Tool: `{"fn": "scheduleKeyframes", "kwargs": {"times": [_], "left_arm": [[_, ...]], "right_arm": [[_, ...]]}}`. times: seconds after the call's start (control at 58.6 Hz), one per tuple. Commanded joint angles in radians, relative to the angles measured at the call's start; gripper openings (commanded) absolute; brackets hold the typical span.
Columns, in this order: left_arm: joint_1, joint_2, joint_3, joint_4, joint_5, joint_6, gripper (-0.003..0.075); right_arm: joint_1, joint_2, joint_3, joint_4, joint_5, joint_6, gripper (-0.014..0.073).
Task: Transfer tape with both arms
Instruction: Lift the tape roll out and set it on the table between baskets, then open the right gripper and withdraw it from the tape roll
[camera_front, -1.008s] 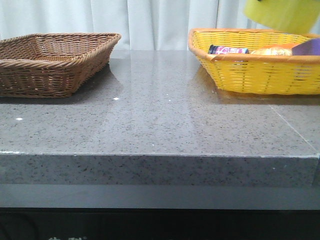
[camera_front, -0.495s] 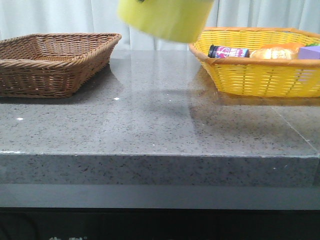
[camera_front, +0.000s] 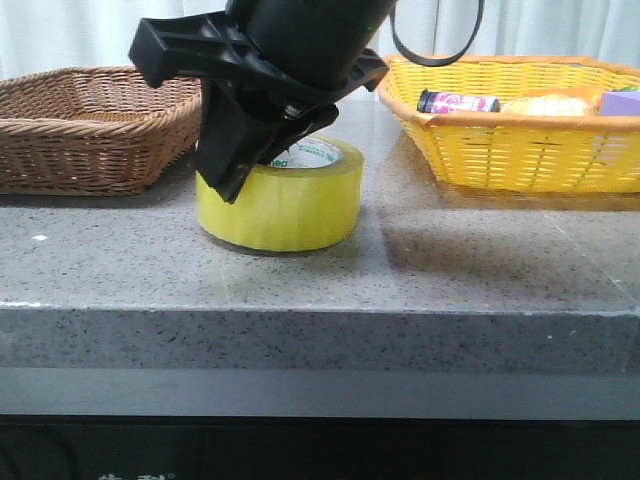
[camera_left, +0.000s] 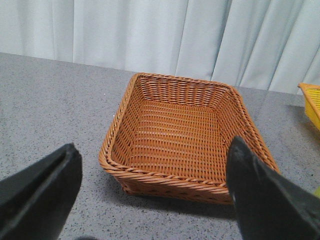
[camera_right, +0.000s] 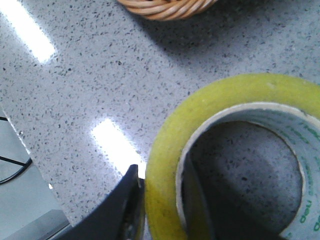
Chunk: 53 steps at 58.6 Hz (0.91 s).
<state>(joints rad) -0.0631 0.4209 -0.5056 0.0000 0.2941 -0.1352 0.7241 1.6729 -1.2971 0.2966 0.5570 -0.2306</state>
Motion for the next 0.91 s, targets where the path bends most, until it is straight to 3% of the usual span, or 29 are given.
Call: {"fn": "scheduleKeyframes", "kwargs": {"times": [0.0,0.205,0.529,0.598,0.803,0.888], "left_arm": [[-0.001,0.011,-0.037,0.000,-0.083,-0.005,0.0585],[-0.001,0.011,-0.037,0.000,-0.083,-0.005,0.0585],[-0.001,0.011,-0.037,0.000,-0.083,-0.005,0.0585],[-0.001,0.011,-0.037,0.000,-0.083,-0.005,0.0585],[-0.001,0.011,-0.037,0.000,-0.083,-0.005,0.0585],[-0.001,0.011,-0.035,0.000,-0.083,-0.005,0.0585]], "right_arm": [[0.001,-0.052,-0.032,0.003,-0.077,-0.017,0.0152],[0.001,-0.078,-0.033,0.003,-0.077,-0.017,0.0372],[-0.023,-0.239,-0.034,0.002,-0.087,-0.014,0.0374],[-0.051,-0.272,-0.034,0.002,-0.088,-0.013,0.0322],[-0.195,-0.333,-0.034,0.003,-0.051,-0.004,0.0024],[-0.253,-0.356,-0.031,0.003,-0.027,-0.004,-0.0062]]}}
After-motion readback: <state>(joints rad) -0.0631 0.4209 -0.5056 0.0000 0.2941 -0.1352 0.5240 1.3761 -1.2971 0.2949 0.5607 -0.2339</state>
